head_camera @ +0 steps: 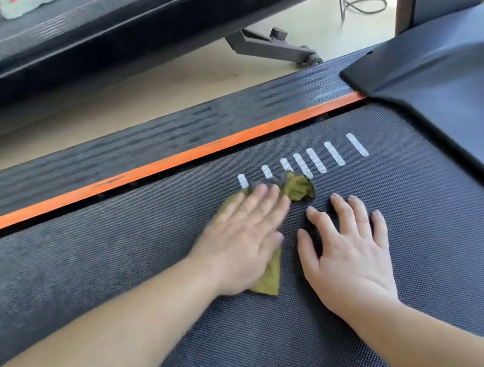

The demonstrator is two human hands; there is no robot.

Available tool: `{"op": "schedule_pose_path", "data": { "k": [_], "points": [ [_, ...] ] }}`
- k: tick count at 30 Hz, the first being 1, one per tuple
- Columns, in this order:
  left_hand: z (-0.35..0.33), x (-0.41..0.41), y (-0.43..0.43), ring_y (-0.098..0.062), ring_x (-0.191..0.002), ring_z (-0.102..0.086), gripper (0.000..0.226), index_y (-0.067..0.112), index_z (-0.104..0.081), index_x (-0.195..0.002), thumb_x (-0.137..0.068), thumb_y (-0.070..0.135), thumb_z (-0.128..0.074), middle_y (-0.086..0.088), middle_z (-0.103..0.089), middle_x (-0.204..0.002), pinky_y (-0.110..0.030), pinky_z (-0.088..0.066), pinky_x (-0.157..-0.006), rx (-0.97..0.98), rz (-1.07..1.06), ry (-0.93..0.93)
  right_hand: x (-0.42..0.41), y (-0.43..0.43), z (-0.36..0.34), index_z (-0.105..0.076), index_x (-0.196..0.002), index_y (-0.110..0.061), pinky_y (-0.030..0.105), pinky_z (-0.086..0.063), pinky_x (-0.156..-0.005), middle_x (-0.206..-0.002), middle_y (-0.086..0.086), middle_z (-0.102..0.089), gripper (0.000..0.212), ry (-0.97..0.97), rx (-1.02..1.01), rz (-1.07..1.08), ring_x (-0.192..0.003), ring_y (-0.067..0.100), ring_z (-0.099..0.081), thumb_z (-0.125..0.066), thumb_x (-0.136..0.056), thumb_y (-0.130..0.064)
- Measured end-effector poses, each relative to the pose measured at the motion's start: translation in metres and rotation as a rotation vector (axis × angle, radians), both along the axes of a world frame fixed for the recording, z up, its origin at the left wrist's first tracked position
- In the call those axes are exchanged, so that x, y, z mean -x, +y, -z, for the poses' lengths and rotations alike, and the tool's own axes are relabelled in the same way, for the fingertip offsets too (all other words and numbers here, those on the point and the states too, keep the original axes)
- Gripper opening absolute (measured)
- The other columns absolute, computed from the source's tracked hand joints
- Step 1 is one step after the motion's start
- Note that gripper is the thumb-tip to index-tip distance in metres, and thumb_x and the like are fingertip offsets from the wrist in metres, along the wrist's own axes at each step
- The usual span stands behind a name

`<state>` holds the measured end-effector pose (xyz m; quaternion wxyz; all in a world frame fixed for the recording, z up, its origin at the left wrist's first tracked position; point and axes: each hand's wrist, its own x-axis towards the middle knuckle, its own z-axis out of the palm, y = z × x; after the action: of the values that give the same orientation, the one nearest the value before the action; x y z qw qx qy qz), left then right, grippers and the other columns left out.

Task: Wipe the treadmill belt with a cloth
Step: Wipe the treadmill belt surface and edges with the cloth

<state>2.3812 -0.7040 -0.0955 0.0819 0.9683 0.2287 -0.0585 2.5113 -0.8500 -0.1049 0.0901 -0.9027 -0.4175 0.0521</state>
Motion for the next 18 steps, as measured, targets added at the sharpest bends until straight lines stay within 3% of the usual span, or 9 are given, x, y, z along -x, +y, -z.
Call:
{"op": "schedule_pose_path", "data": {
  "k": [4,5,9,11,14,16,18],
  "points": [
    [-0.002,-0.003,0.022,-0.016,-0.151,0.030,0.064,0.020,0.015,-0.160,-0.106,0.048,-0.002,0.001,0.025,-0.167,-0.043,0.011,-0.126,-0.073,-0.422,0.052,-0.001,-0.002,0.000,-0.042,-0.145,-0.041,0.050,0.001,-0.125,-0.165,-0.002,-0.024,0.053,0.005,0.001,-0.007,-0.155,0.023,-0.005,-0.025,-0.100,-0.062],
    [0.002,-0.011,0.005,-0.017,-0.151,0.030,0.064,0.018,0.013,-0.161,-0.107,0.047,-0.004,-0.001,0.024,-0.167,-0.045,0.012,-0.125,-0.062,-0.408,0.014,0.000,-0.002,0.000,-0.043,-0.145,-0.041,0.050,0.001,-0.125,-0.165,-0.002,-0.024,0.053,0.005,-0.004,-0.004,-0.155,0.023,-0.005,-0.025,-0.100,-0.062],
    [-0.002,0.008,-0.028,-0.010,-0.150,0.031,0.063,0.020,0.013,-0.161,-0.108,0.047,-0.006,0.004,0.022,-0.167,-0.041,0.012,-0.125,-0.056,0.005,0.015,0.001,0.000,-0.002,-0.043,-0.145,-0.042,0.049,0.002,-0.125,-0.165,-0.002,-0.024,0.053,0.023,-0.007,0.003,-0.155,0.022,-0.004,-0.027,-0.099,-0.062],
    [-0.001,0.017,0.001,-0.010,-0.150,0.030,0.062,0.023,0.017,-0.160,-0.106,0.048,-0.001,0.006,0.022,-0.167,-0.042,0.011,-0.126,-0.099,-0.104,0.038,0.000,0.000,-0.003,-0.043,-0.145,-0.042,0.048,0.003,-0.125,-0.165,-0.003,-0.023,0.053,0.027,-0.012,0.004,-0.155,0.022,-0.003,-0.026,-0.099,-0.062],
    [0.001,0.000,0.009,-0.017,-0.152,0.026,0.065,0.016,0.012,-0.161,-0.105,0.047,0.000,-0.002,0.017,-0.169,-0.045,0.011,-0.125,-0.138,-0.477,0.050,0.000,0.000,-0.002,-0.040,-0.146,-0.041,0.048,0.004,-0.125,-0.166,-0.003,-0.021,0.053,0.032,-0.008,0.003,-0.155,0.021,-0.001,-0.025,-0.099,-0.062],
    [0.004,-0.016,-0.021,-0.019,-0.152,0.026,0.066,0.013,0.011,-0.161,-0.105,0.047,-0.002,-0.004,0.017,-0.169,-0.045,0.013,-0.125,-0.077,-0.451,0.003,0.000,0.000,-0.002,-0.041,-0.146,-0.042,0.049,0.004,-0.125,-0.166,-0.003,-0.021,0.053,0.031,-0.005,0.002,-0.155,0.021,-0.002,-0.026,-0.099,-0.062],
    [0.002,-0.012,-0.049,-0.015,-0.152,0.026,0.065,0.014,0.008,-0.162,-0.107,0.046,-0.006,-0.003,0.014,-0.169,-0.043,0.012,-0.125,-0.041,-0.231,-0.026,0.001,-0.001,-0.002,-0.043,-0.145,-0.041,0.049,0.002,-0.125,-0.165,-0.002,-0.023,0.053,0.026,-0.008,0.005,-0.155,0.022,-0.004,-0.028,-0.099,-0.062]
  ]
}}
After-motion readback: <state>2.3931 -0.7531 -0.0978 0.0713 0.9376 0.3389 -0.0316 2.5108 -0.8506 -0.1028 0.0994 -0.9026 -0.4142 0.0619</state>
